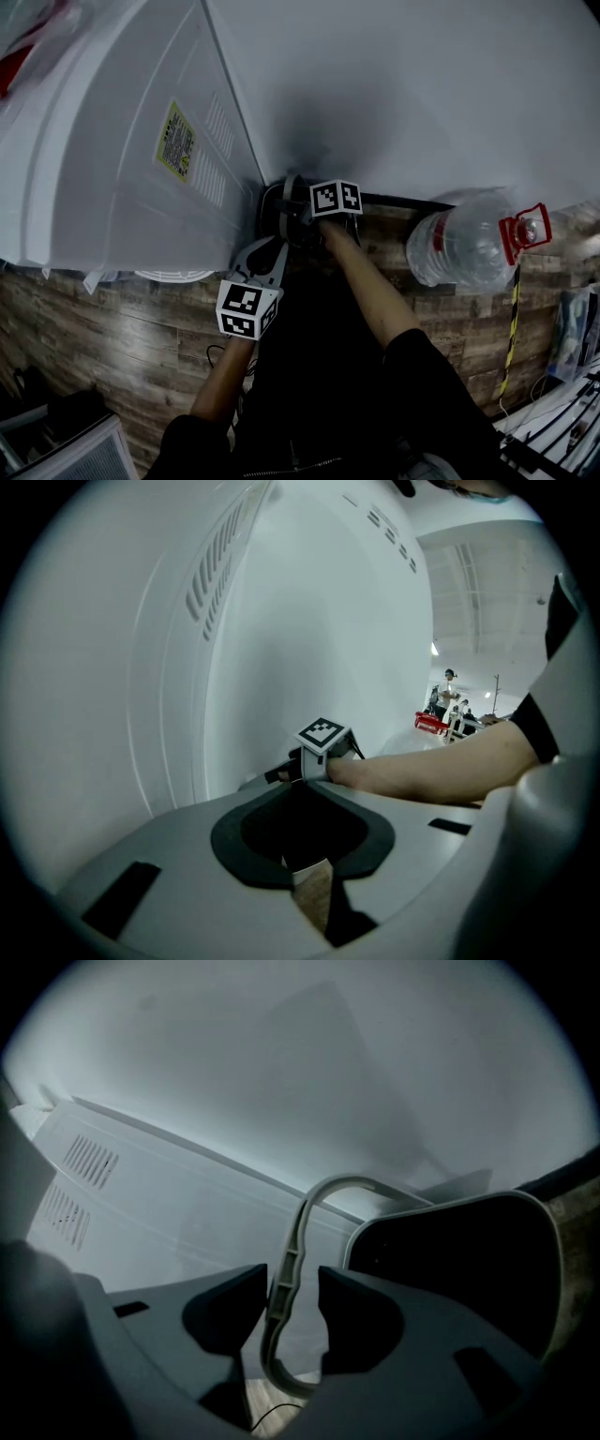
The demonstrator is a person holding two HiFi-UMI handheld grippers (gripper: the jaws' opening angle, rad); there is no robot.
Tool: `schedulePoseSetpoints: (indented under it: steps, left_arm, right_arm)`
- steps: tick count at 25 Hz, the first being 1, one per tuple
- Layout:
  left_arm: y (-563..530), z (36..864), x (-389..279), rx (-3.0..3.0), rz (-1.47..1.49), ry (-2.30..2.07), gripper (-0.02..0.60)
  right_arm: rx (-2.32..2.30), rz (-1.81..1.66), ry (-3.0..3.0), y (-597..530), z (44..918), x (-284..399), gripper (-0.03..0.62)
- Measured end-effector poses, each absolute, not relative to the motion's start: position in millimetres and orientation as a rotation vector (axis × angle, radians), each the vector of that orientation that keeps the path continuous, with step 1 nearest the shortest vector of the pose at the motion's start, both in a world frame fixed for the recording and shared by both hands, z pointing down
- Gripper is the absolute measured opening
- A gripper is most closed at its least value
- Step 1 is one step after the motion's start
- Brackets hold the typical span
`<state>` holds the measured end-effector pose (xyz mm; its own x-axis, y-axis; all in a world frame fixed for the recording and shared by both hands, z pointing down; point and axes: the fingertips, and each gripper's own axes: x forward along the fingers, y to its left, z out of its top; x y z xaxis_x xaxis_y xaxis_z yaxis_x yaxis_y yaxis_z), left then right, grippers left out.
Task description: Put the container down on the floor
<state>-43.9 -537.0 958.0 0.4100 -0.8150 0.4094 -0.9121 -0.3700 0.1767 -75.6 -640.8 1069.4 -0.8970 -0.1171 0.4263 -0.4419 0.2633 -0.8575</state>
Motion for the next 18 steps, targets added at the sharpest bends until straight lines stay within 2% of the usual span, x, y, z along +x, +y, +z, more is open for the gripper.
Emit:
schedulePoseSetpoints:
  steps: [5, 13, 14, 18]
  left_arm:
    - [-539.1, 956.9, -44.2, 2.309, 0.369, -1.493, 0.052]
    - [-540.3, 956.6, -41.7, 2.326, 0.369, -1.481, 0.052]
    - [-540.9, 956.1, -40.7, 2.33, 0.373, -1.479, 0.052]
    - [-545.2, 953.4, -36.5, 2.349, 0.377, -1.474, 0.052]
  right_arm:
    - [0.506, 1.646, -2.265, -639.7, 1071.5, -73.9, 0.192]
    - [0.537, 1.673, -2.289, -642.7, 1069.0, -56.7, 0.19]
    - [0.537, 1.676, -2.292, -642.6, 1068.3, -54.3, 0.177]
    - [0.573, 1.625, -2.346, -646.4, 1062.4, -44.5, 0.029]
